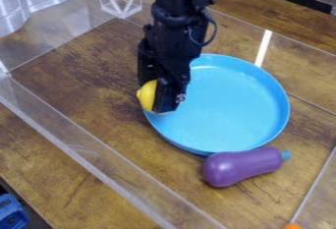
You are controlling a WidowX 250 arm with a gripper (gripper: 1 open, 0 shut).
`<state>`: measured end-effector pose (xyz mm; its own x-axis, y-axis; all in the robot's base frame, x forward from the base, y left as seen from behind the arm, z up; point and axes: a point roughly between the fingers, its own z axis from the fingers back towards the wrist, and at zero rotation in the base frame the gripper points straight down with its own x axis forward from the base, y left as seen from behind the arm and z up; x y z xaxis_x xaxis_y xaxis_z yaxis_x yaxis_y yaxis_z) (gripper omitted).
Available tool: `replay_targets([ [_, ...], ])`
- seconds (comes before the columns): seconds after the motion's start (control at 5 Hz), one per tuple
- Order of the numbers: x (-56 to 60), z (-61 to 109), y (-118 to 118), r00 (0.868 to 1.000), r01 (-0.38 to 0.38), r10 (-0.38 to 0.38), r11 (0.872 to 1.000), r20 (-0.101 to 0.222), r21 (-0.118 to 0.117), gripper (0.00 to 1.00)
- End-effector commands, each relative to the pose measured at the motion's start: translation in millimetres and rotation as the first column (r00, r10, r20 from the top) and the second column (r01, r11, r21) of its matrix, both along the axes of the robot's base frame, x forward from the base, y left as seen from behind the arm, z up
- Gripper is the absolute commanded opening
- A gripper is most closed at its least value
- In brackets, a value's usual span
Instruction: Put the lemon on the blue tray
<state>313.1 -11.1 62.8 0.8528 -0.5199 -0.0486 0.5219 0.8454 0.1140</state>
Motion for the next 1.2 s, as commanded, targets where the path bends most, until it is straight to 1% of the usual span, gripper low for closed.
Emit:
replay_targets([
  [0.0, 10.5, 24.2, -3.2, 0.996, -0.038, 0.038, 0.999, 0.077, -0.004, 0.00],
  [0.4, 12.7, 28.4, -20.6, 0.992, -0.086, 0.087, 0.996, 0.091, -0.011, 0.00],
  [0.8, 16.5, 19.8, -6.7, 0.994, -0.059, 0.059, 0.998, 0.092, -0.009, 0.00],
  [1.0, 12.0, 15.5, -4.0, 0.996, 0.005, -0.004, 1.000, 0.094, -0.007, 0.00],
])
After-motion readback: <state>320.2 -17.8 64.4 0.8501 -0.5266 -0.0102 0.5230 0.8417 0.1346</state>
